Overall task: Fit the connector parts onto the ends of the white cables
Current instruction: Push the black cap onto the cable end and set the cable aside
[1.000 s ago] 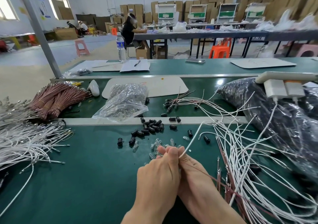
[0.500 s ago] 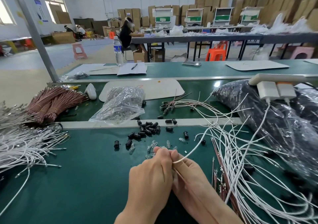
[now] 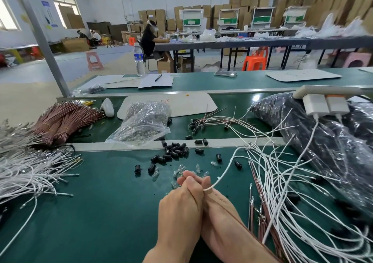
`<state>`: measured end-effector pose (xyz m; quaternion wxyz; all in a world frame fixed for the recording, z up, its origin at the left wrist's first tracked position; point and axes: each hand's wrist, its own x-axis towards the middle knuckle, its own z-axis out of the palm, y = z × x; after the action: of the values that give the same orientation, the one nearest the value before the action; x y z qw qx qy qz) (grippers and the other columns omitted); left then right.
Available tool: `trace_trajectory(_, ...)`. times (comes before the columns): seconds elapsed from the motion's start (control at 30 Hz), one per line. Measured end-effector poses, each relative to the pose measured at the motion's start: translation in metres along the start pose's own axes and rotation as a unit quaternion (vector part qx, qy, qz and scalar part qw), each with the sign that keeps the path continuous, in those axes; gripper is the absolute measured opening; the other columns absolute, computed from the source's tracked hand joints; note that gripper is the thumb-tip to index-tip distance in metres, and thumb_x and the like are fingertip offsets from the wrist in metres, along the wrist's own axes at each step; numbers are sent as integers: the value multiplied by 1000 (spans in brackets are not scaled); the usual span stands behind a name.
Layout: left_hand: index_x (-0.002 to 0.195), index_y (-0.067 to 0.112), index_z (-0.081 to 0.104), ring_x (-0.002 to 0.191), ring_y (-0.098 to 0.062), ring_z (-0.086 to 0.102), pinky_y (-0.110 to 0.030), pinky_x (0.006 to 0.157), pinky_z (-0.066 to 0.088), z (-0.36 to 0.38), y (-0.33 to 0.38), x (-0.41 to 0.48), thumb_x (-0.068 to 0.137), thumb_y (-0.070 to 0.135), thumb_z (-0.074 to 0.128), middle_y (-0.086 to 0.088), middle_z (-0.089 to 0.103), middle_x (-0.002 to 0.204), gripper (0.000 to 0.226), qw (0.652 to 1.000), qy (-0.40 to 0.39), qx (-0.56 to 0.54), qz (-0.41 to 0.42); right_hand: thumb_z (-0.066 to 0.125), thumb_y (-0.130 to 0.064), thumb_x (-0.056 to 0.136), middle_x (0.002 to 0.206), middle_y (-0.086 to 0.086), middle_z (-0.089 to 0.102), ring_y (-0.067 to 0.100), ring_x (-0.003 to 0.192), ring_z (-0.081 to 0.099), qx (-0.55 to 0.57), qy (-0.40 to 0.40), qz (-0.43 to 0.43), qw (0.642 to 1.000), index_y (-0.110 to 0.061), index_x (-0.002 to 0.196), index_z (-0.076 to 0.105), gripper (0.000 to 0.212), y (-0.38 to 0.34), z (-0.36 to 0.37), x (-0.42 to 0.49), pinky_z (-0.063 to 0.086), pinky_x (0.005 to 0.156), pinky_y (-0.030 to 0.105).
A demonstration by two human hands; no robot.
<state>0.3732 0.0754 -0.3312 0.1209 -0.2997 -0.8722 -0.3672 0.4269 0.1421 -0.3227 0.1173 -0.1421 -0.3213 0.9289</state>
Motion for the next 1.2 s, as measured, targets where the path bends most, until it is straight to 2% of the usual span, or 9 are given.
trace_trajectory(0.1,67,18,42,50,-27,59,-34,50,35,-2,5,1,77,78,-29,-6,59,51,94,1000,-4,12,19,55,-20,96,108,20,73,24,93,74,9,-1,7,1000,-1,98,78,31,-1,-3,2,62,78,33)
trace_trajectory(0.27,76,15,55,63,-27,62,-41,66,47,0,2,-1,59,83,-40,-4,56,56,118,999,-20,-12,-35,64,-32,78,107,20,73,26,94,73,7,-11,6,1000,-2,95,78,38,-2,-4,2,62,84,36)
trace_trajectory(0.43,71,22,49,54,-18,55,-43,58,43,-1,-6,4,86,62,0,-1,58,55,65,996,23,-75,-43,67,-32,78,97,13,75,16,84,72,-60,-38,-10,997,-7,120,68,49,-4,2,2,58,69,24)
trace_trajectory(0.5,68,25,45,52,-16,52,-41,54,40,-4,-8,6,93,58,16,3,56,54,50,991,56,-106,-59,63,-22,90,97,6,77,12,84,73,-108,-41,-24,993,-16,124,65,35,-4,2,2,55,67,19)
trace_trajectory(0.6,73,27,46,54,-15,56,-43,58,45,-8,-12,7,97,60,23,2,58,55,47,989,86,-106,-63,59,-4,96,120,7,73,20,110,70,-124,-40,-47,990,-20,117,71,29,-5,-3,3,57,82,25)
trace_trajectory(0.73,87,35,53,57,-3,62,-21,53,47,-13,-7,7,100,56,34,15,68,71,31,979,55,-195,-31,66,-18,86,112,14,74,23,99,73,-96,-9,-81,992,-19,97,78,17,-18,-6,4,58,75,29)
trace_trajectory(0.93,92,24,59,55,-6,53,-18,47,46,-47,-16,23,95,49,46,8,62,66,28,907,105,-391,-117,65,-11,85,91,15,74,19,72,72,39,57,-107,992,-7,94,80,18,-54,-22,2,60,62,24)
trace_trajectory(1.07,93,20,59,52,-2,50,-16,46,47,-77,-40,31,87,45,53,12,56,63,27,827,192,-493,-187,64,-8,82,95,16,75,18,76,73,83,63,-122,987,-7,87,81,19,-66,-25,-2,60,64,22)
trace_trajectory(1.2,94,21,63,59,-4,54,-17,50,51,-88,-53,30,94,36,54,8,57,69,18,793,204,-538,-200,64,-6,81,101,19,74,19,83,74,24,59,-147,987,-3,98,77,21,-71,-10,-6,59,69,21)
